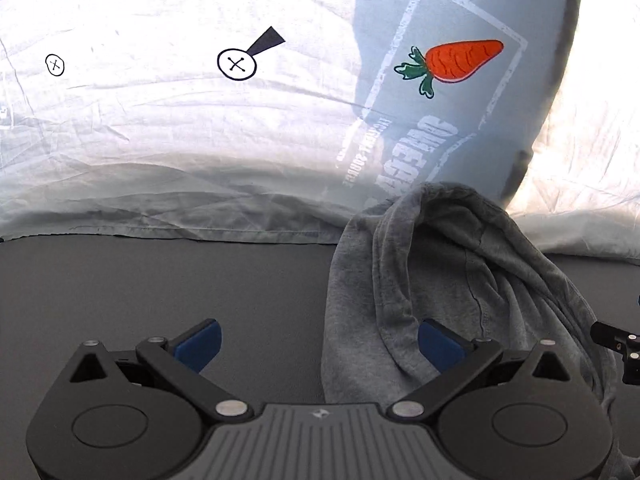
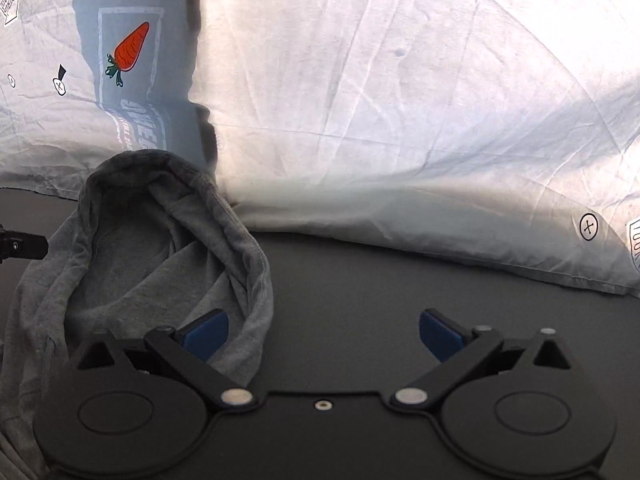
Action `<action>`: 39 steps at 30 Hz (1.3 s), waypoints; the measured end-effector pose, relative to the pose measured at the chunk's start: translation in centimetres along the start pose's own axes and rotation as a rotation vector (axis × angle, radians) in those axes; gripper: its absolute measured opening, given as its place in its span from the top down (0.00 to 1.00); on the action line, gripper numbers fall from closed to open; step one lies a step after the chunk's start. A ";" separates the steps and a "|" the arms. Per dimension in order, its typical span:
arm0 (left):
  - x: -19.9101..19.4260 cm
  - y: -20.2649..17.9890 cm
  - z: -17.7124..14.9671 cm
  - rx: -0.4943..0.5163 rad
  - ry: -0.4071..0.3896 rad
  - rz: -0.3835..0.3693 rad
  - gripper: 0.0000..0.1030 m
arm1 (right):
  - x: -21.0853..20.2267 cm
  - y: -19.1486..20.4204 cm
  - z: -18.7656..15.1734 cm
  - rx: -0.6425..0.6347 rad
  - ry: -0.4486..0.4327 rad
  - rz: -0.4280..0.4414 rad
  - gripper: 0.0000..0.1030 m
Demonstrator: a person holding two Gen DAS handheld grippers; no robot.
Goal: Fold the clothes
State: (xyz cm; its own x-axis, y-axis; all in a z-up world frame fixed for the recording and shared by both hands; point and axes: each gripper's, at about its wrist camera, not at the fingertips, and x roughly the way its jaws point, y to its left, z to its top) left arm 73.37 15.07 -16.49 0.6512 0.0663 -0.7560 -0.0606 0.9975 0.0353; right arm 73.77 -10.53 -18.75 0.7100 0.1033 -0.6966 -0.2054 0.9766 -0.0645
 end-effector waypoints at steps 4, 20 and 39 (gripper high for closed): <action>3.2 -1.1 1.5 0.073 -0.027 0.051 0.00 | 3.0 1.0 1.1 -0.098 0.008 -0.065 0.00; -1.7 0.5 1.1 0.153 -0.145 0.211 0.00 | -3.8 0.1 1.6 -0.060 -0.214 -0.312 0.00; -8.5 -2.6 -1.1 0.111 -0.083 0.031 0.00 | -14.7 -0.7 -2.3 -0.059 -0.237 -0.437 0.00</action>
State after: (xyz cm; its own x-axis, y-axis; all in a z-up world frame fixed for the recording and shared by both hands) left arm 67.19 11.85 -10.86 0.7110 0.0946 -0.6968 -0.0010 0.9910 0.1335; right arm 61.92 -13.13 -10.05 0.8704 -0.2662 -0.4142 0.1124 0.9265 -0.3592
